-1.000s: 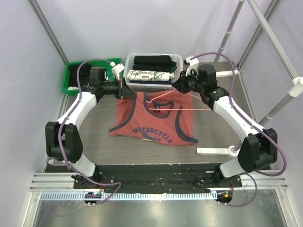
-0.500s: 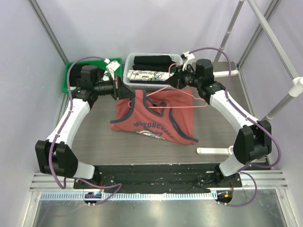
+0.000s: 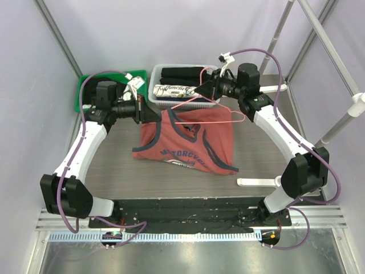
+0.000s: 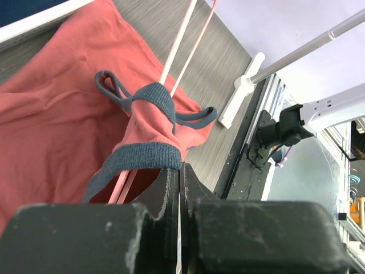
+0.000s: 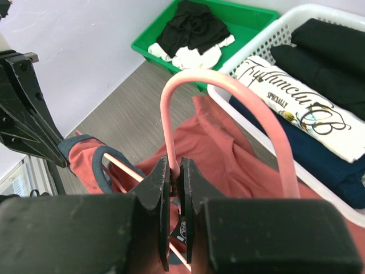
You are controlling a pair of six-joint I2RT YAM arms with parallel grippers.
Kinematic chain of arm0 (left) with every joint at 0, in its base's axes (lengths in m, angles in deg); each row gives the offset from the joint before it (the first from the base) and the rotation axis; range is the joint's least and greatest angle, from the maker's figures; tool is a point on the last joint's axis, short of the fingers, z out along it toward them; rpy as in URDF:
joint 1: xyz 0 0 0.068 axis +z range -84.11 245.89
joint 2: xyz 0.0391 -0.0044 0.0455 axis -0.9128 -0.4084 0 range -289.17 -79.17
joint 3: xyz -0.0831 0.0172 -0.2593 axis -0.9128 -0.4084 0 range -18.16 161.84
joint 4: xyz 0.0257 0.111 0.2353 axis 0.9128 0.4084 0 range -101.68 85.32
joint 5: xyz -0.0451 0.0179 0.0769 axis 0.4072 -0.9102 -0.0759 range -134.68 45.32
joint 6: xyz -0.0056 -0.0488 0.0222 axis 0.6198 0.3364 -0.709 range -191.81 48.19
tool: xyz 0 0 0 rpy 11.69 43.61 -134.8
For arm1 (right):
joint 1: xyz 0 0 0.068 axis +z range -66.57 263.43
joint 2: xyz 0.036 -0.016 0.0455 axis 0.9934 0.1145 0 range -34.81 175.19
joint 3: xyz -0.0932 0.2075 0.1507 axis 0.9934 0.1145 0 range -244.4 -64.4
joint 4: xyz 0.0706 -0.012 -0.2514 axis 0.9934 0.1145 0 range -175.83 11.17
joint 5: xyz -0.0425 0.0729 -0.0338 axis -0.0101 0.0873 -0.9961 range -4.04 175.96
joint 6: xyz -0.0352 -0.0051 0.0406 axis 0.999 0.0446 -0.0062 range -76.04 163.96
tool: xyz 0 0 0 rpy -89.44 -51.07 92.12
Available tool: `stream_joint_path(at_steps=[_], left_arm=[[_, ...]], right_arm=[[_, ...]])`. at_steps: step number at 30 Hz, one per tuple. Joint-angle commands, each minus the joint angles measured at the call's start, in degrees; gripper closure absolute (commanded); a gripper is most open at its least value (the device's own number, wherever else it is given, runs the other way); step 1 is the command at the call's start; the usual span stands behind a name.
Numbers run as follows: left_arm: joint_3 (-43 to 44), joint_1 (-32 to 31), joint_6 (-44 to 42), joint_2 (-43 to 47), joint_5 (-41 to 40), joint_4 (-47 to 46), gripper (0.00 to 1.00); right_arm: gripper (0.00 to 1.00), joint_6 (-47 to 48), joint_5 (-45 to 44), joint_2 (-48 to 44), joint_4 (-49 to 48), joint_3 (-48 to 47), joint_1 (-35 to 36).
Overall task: Place the tank top on the hanger
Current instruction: Hang the tank top on the hanger.
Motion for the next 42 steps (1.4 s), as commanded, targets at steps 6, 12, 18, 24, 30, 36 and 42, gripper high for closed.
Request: stream_joint_path(at_steps=[6,12,18,24,30,36,42], left_arm=[[-0.4,0.0,-3.8,4.4,0.6,4.1,0.78],[7.1,0.6,-9.9,7.5,-0.7,13.4,0.01],[22.6,2.8,-17.6,8.7,-4.5,22.2,0.0],[35.8,2.8,-22.4,6.2,-6.9,26.9,0.0],[35.5,2.8,-26.6,3.4,-2.0,24.8,0.0],[34.9,2.4,-33.3,0.1,-1.7,22.6,0.0],[37.9,1.0,-37.4,-4.3,-2.6,21.9,0.14]], right_arm=[[0.99,-1.0,0.6,-1.2,0.7,-7.3,1.7],[0.99,1.1,-0.5,-1.7,4.5,-11.5,1.8],[0.99,3.2,-2.6,-2.5,9.4,-16.5,1.7],[0.99,5.5,-1.9,-3.1,14.4,-23.9,1.7],[0.99,4.1,-0.3,-3.7,15.2,-26.6,1.7],[0.99,3.4,-0.2,-4.3,14.5,-23.6,1.9],[0.99,3.5,-0.6,-4.5,14.1,-21.9,2.2]])
